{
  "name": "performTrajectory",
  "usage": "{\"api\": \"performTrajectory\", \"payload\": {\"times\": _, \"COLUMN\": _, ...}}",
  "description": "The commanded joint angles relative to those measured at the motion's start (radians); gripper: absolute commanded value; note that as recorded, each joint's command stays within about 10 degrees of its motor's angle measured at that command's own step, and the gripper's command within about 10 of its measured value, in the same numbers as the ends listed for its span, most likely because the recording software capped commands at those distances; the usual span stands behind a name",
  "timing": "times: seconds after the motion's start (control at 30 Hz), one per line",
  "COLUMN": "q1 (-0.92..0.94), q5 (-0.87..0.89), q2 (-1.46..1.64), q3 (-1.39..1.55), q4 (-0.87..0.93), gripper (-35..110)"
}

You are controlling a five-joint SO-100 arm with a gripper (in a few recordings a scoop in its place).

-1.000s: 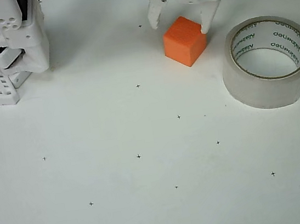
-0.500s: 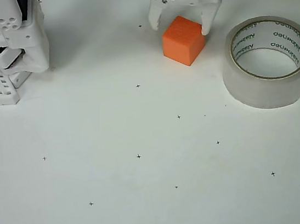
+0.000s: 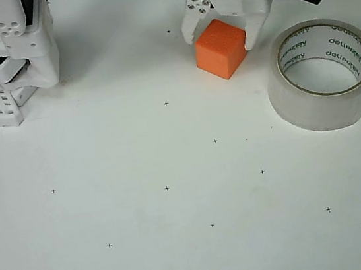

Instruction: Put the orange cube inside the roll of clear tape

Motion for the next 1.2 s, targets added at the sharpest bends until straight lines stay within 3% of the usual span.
{"api": "performTrajectory", "payload": {"times": 0.0, "q1": -0.015, "q5": 0.012, "q2": 0.017, "q3": -0.072, "q4": -0.008, "gripper": 42}}
{"api": "performTrajectory", "payload": {"times": 0.4, "q1": -0.025, "q5": 0.025, "q2": -0.011, "q3": -0.006, "q4": -0.097, "gripper": 40}}
{"api": "performTrajectory", "payload": {"times": 0.83, "q1": -0.041, "q5": 0.04, "q2": -0.009, "q3": 0.014, "q4": -0.103, "gripper": 14}}
{"api": "performTrajectory", "payload": {"times": 1.17, "q1": -0.048, "q5": 0.089, "q2": 0.221, "q3": 0.04, "q4": 0.02, "gripper": 13}}
